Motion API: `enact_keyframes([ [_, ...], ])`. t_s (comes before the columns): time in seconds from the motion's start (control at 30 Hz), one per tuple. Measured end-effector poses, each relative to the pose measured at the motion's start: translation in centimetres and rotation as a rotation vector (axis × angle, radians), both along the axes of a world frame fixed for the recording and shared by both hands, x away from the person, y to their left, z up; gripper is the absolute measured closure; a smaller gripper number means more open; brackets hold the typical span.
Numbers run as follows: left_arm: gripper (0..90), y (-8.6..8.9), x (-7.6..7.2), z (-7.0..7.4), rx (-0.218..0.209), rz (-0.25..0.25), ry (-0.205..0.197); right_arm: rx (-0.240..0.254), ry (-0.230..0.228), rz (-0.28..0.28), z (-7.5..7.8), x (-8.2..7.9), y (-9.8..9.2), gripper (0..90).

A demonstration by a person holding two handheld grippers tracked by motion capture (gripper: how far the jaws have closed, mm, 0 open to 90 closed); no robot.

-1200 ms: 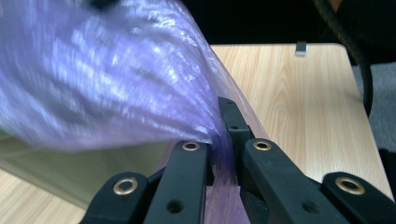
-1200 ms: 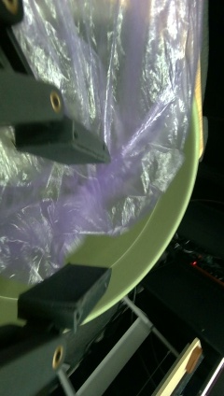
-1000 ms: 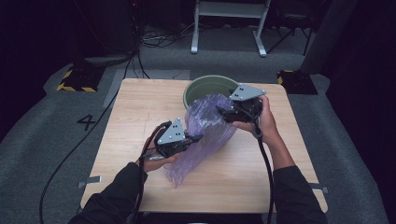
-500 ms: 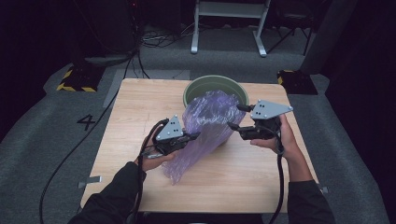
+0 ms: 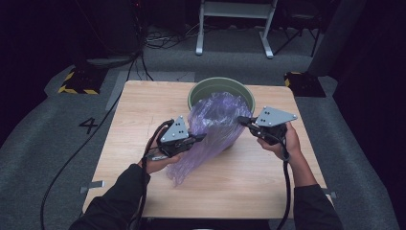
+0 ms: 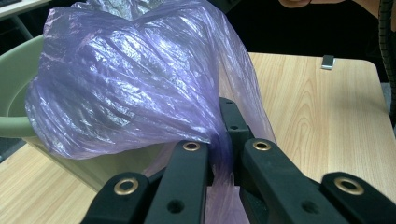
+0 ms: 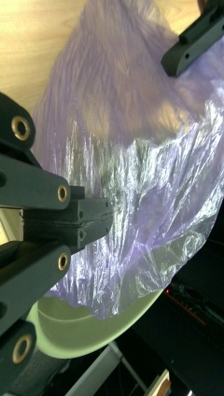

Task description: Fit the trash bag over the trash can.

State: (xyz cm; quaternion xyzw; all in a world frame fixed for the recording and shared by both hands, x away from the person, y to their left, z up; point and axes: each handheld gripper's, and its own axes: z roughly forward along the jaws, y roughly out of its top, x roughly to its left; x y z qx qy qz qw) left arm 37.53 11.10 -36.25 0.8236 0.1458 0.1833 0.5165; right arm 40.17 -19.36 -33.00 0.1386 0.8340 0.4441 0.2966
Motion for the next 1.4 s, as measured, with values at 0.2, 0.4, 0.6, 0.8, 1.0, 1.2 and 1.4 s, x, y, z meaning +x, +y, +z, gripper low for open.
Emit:
enact_keyframes([
  [0.2, 89.1, 0.1, 0.8, 0.6, -0.012, 0.027, 0.008, 0.067, 0.004, -0.050, 0.5, 1.2, 0.5, 90.0],
  [0.4, 89.0, 0.6, 1.9, 0.6, -0.037, 0.074, 0.040, 0.105, 0.009, -0.118, 1.1, 2.9, 1.1, 90.0],
  [0.6, 89.0, 0.8, 2.2, 0.6, -0.047, 0.091, 0.051, 0.146, 0.028, -0.108, 1.1, 2.9, 1.0, 69.9],
  [0.8, 89.0, 1.0, 2.2, 0.7, -0.041, 0.093, 0.048, 0.207, 0.052, -0.047, 1.3, 0.2, -0.5, 41.6],
  [1.0, 89.0, 1.0, 2.2, 0.8, -0.054, 0.084, 0.059, 0.126, 0.021, -0.006, 0.0, -1.6, -0.9, 27.8],
  [1.2, 89.0, 0.4, 2.3, 1.1, -0.037, 0.065, 0.046, 0.004, -0.039, -0.017, -0.3, -2.0, 1.6, 34.1],
  [1.4, 88.9, 0.3, 2.3, 1.2, -0.039, 0.059, 0.046, 0.008, -0.056, 0.003, 0.0, -1.6, 2.3, 65.6],
])
